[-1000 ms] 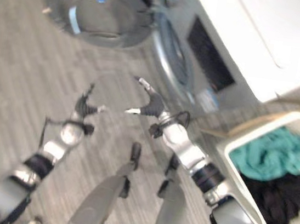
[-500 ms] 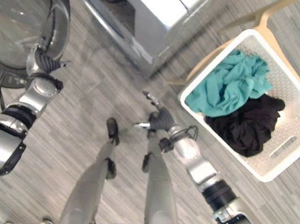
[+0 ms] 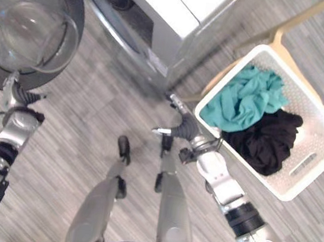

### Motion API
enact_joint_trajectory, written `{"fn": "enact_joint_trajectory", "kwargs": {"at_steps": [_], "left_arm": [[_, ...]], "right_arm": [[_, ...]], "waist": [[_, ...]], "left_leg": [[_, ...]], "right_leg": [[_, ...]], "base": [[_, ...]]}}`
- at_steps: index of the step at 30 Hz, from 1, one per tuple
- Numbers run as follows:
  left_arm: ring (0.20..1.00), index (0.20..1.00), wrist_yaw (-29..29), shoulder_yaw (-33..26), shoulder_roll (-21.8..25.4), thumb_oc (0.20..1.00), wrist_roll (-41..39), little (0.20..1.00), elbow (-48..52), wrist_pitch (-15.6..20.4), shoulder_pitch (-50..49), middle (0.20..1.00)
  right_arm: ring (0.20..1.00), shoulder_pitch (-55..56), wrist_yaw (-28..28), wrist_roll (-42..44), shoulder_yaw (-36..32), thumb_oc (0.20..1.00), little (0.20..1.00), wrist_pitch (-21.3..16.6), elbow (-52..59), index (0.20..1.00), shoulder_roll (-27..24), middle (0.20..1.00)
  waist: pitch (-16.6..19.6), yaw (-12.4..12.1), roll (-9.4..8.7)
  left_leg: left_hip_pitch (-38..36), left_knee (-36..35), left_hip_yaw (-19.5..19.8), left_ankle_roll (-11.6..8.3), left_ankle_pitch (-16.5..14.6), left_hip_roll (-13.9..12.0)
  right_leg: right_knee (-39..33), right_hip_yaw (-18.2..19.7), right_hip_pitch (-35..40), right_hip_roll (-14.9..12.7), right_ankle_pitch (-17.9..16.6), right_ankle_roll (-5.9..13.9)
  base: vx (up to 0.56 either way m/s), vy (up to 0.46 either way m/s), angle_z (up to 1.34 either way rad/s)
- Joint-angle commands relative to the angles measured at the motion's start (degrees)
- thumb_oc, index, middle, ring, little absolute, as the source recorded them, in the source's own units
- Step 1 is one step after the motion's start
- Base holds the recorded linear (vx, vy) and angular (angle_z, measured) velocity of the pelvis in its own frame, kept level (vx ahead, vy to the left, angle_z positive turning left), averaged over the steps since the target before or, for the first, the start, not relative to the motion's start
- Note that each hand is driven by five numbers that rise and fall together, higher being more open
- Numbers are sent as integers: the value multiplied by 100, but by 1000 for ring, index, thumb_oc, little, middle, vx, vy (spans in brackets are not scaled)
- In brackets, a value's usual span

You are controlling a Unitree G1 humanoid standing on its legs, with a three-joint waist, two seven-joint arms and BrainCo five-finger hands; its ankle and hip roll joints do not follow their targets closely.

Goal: Grab the laundry basket,head to the washer,open it,put in the laundry and shut it.

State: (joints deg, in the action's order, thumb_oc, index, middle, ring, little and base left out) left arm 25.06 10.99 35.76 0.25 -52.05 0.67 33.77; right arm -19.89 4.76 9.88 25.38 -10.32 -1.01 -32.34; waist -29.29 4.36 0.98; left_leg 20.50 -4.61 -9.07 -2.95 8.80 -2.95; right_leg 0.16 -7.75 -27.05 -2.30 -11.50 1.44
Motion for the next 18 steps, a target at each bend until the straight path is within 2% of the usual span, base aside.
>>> {"fn": "enact_joint_trajectory", "kwargs": {"at_steps": [1, 2, 4, 5, 6, 12, 13, 14, 15, 16, 17, 18], "left_arm": [[1000, 1000, -26, -123, -523, 1000, 6, 1000, 460, 376, -1067, 1000], [1000, 1000, -25, -127, -527, 1000, 9, 1000, 472, 370, -1084, 1000], [1000, 1000, -225, -226, -994, 1000, 48, 1000, 745, 425, -2080, 1000], [1000, 1000, -225, -226, -996, 1000, 49, 1000, 750, 423, -2088, 1000], [1000, 1000, -414, -320, -1207, 1000, 88, 1000, 558, 391, -2639, 1000], [1000, 1000, -775, -359, -1605, 1000, 228, 1000, 83, 297, -3472, 1000], [1000, 1000, -886, -395, -1732, 1000, 208, 1000, -96, 274, -3668, 1000], [1000, 1000, -885, -397, -1731, 1000, 208, 1000, -97, 275, -3665, 1000], [1000, 1000, -925, -409, -1778, 1000, 237, 1000, -227, 257, -3732, 1000], [1000, 1000, -961, -426, -1796, 1000, 245, 1000, -347, 224, -3787, 1000], [1000, 1000, -971, -492, -1832, 1000, 213, 1000, -437, 196, -3864, 1000], [1000, 1000, -988, -545, -1856, 1000, 233, 1000, -530, 173, -3868, 1000]], "right_arm": [[1000, 404, 97, -450, -381, 1000, 1000, -220, 328, 1000, 333, 1000], [1000, 414, 97, -451, -379, 1000, 1000, -217, 335, 1000, 329, 1000], [1000, 589, 77, -679, -646, 1000, 1000, -177, 487, 1000, 310, 1000], [1000, 597, 76, -680, -646, 1000, 1000, -174, 493, 1000, 308, 1000], [1000, 787, 40, -858, -913, 1000, 1000, -147, 701, 1000, 215, 1000], [1000, 1139, 99, -1279, -1450, 1000, 1000, -146, 1186, 1000, 74, 1000], [1000, 1213, 96, -1412, -1498, 1000, 1000, -179, 1290, 1000, 79, 1000], [1000, 1211, 96, -1413, -1498, 1000, 1000, -178, 1292, 1000, 80, 1000], [1000, 1255, 106, -1484, -1546, 1000, 1000, -160, 1272, 1000, 83, 1000], [1000, 1331, 106, -1478, -1555, 1000, 1000, -153, 1240, 1000, 146, 1000], [1000, 1463, 153, -1403, -1600, 1000, 1000, -165, 1196, 1000, 246, 1000], [1000, 1582, 184, -1400, -1676, 1000, 1000, -175, 1175, 1000, 290, 1000]], "waist": [[676, -9, -183], [675, -9, -180], [915, -48, -181], [913, -52, -180], [1096, -42, -170], [1440, 36, -71], [1472, 15, -29], [1478, 7, -36], [1478, -23, -15], [1498, -66, 1], [1564, -92, 49], [1602, -48, 34]], "left_leg": [[-289, 610, -82, 118, -925, 398], [-302, 606, -84, 118, -926, 397], [-699, 690, -212, 172, -1097, 381], [-709, 687, -216, 172, -1098, 380], [-991, 715, -325, 220, -1209, 384], [-1587, 649, -593, 287, -1323, 363], [-1857, 584, -811, 287, -1367, 283], [-1846, 575, -822, 286, -1346, 286], [-1991, 529, -953, 268, -1391, 239], [-2095, 502, -1127, 245, -1402, 190], [-2351, 452, -1259, 208, -1523, 119], [-2427, 450, -1341, 193, -1527, 73]], "right_leg": [[213, -115, 538, -584, 691, 709], [210, -113, 549, -582, 691, 709], [222, 17, 898, -557, 776, 714], [220, 21, 906, -555, 776, 714], [229, 114, 1133, -527, 828, 738], [359, 253, 1452, -459, 932, 782], [571, 40, 1490, -435, 1003, 800], [562, 50, 1475, -435, 984, 795], [712, -275, 1486, -494, 1028, 814], [896, -857, 1477, -641, 1033, 799], [1170, -1535, 1554, -808, 1218, 824], [1247, -1687, 1548, -841, 1268, 803]], "base": [[82, 26, 2], [123, 47, -6], [138, 59, -20], [189, 82, -33], [87, 43, -33], [88, 40, -29], [47, 26, -43], [23, 16, -70], [13, -11, -86], [162, -21, -132], [202, -91, -127], [186, -83, -112]]}}
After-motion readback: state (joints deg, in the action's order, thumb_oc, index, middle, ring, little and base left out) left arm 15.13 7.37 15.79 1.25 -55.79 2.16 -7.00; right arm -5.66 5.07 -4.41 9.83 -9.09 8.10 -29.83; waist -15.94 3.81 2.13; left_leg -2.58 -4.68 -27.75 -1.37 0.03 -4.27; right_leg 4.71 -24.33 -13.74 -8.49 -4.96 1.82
